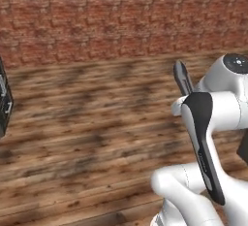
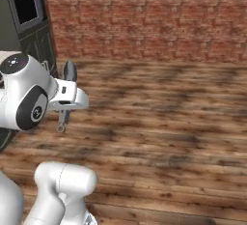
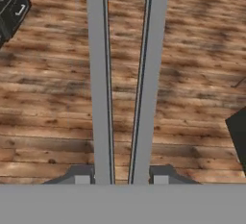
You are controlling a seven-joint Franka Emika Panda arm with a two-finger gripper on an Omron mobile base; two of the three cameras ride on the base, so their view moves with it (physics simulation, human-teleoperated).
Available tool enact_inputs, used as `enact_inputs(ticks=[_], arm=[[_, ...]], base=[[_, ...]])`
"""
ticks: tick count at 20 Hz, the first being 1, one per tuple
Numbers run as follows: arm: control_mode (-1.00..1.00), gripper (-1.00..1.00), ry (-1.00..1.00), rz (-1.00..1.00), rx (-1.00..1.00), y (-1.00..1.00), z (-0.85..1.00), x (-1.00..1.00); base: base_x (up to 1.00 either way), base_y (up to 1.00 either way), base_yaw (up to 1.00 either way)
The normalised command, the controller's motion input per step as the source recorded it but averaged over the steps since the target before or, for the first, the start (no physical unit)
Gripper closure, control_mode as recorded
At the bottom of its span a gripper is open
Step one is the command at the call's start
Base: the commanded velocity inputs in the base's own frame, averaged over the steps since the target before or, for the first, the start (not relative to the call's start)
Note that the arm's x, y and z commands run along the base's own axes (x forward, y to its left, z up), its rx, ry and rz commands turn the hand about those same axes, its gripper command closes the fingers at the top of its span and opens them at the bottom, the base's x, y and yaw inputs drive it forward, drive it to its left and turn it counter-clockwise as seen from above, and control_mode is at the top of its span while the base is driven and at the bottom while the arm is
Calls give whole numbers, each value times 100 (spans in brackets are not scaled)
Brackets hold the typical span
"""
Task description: Take the tongs from the drawer on the left and place them on the dining counter next to the tray containing the hot dog.
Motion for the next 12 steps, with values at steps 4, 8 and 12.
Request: enact_inputs(ticks=[4,8,12], arm=[[100,100,0,0,0,0,0,0],[100,100,0,0,0,0,0,0],[100,100,0,0,0,0,0,0]], base=[[44,0,-51],[46,0,-51],[61,0,-53]])
